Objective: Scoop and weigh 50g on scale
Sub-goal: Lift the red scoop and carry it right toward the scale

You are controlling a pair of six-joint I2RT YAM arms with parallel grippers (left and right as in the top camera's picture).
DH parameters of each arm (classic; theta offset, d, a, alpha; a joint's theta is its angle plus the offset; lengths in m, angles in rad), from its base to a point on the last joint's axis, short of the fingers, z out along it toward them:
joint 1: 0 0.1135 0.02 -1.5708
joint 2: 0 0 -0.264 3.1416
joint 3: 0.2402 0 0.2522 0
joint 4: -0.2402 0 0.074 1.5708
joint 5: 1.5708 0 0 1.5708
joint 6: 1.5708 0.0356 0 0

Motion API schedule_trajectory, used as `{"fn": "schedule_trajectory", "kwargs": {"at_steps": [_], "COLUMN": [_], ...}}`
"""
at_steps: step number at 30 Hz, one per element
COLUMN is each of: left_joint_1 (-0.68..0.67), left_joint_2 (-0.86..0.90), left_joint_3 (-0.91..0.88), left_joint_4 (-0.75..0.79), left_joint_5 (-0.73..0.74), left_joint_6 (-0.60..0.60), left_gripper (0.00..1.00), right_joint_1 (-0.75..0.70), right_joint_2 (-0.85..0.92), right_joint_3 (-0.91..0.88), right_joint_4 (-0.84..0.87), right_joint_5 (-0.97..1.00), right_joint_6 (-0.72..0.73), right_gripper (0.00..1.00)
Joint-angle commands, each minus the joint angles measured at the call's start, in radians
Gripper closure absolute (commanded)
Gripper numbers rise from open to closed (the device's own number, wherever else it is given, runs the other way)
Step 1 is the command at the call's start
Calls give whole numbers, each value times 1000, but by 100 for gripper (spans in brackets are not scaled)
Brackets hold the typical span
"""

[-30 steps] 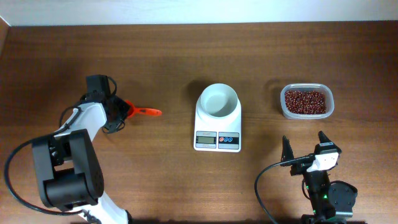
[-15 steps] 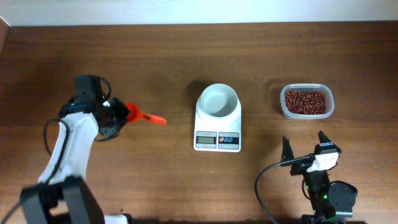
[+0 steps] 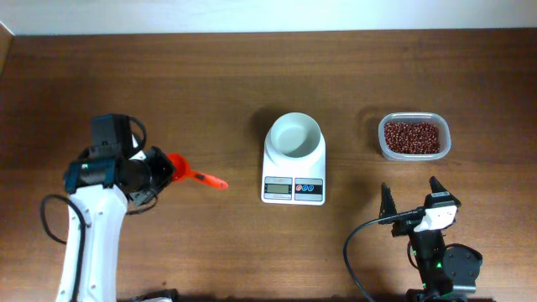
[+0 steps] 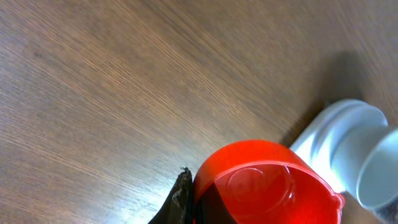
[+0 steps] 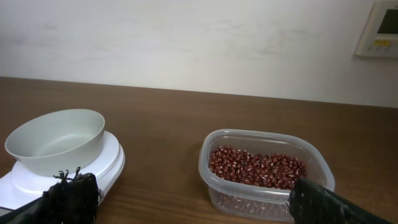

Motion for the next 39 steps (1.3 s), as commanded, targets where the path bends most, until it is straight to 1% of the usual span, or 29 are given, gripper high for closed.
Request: {"fn": "schedule_trajectory", "kwargs": {"at_steps": [1, 11, 15, 29, 35, 39], "left_joint_1": [-69, -278, -337, -475, -538, -580], "left_joint_2": [-66, -94, -94, -94, -94, -94], "left_joint_3": [2, 2, 2, 2, 2, 2], "left_joint_4": [-2, 59, 85, 171, 191, 195], "left_joint_5": [8, 8, 7, 3, -54, -97], "left_joint_6": [16, 16, 16, 16, 14, -44], "left_gripper": [100, 100, 100, 100, 100, 100], "right_joint_1": [-5, -5, -5, -5, -5, -5], "right_joint_2": [-8, -9, -9, -9, -9, -9], "right_joint_3": [-7, -7, -7, -7, -7, -7], "right_joint_4": [-4, -4, -4, -4, -4, -4], "right_joint_5": [5, 5, 5, 5, 5, 5], "right_joint_6": [3, 3, 3, 3, 3, 3], "right_gripper": [1, 1, 1, 1, 1, 1]}}
